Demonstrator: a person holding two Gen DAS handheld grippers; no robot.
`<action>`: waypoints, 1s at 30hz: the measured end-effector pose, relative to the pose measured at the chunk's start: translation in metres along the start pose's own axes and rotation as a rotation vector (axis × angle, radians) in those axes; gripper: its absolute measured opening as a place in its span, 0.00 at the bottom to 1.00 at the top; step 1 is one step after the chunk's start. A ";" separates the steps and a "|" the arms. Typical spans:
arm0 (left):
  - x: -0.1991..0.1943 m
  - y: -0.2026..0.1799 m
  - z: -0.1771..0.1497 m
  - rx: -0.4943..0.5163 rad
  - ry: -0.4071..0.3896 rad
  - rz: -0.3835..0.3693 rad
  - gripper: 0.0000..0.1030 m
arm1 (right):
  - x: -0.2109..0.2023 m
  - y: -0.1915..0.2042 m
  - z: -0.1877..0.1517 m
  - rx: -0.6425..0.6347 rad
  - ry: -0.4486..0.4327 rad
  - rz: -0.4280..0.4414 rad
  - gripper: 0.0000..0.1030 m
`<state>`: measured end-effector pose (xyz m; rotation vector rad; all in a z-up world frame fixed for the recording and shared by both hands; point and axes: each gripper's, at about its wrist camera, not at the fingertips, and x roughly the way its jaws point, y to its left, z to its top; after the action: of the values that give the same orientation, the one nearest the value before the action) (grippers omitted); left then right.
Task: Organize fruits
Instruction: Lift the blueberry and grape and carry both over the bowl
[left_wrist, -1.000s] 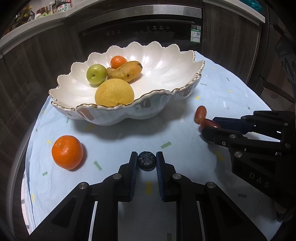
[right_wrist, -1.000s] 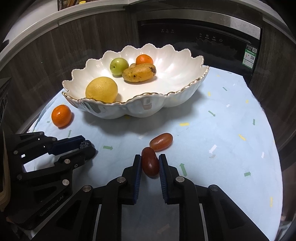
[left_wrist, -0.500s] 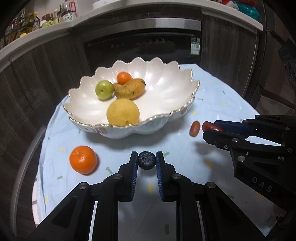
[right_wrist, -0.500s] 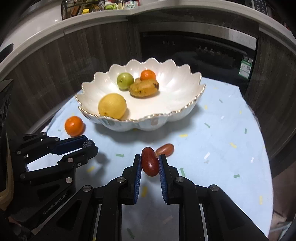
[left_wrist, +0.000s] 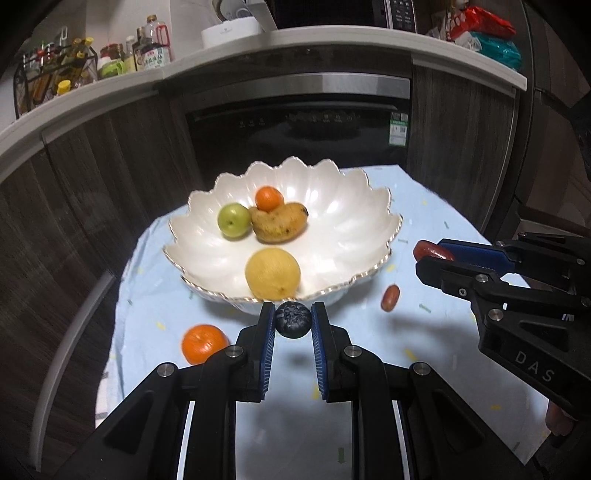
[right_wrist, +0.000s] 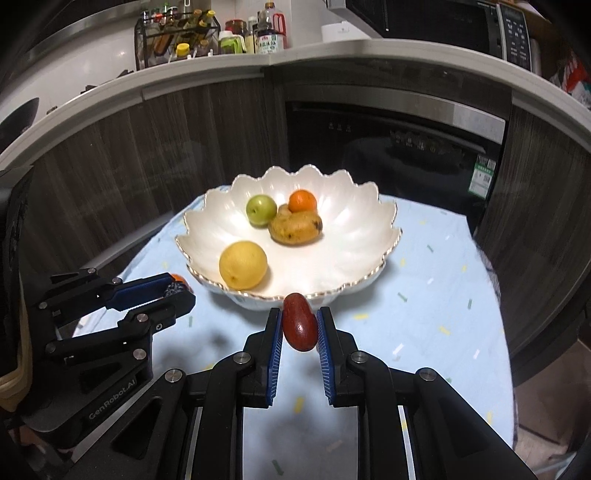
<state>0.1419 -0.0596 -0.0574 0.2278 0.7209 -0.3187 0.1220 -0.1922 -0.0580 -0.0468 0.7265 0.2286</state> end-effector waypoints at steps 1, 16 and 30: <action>-0.001 0.001 0.002 0.000 -0.005 0.004 0.20 | -0.002 0.000 0.002 -0.001 -0.004 -0.001 0.20; 0.007 0.029 0.027 -0.018 -0.038 0.047 0.20 | 0.005 -0.001 0.031 0.007 -0.029 -0.020 0.20; 0.047 0.051 0.035 -0.040 -0.003 0.064 0.20 | 0.047 -0.007 0.045 0.031 0.011 -0.021 0.20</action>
<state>0.2150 -0.0330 -0.0588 0.2121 0.7145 -0.2439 0.1865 -0.1845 -0.0556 -0.0264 0.7403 0.1972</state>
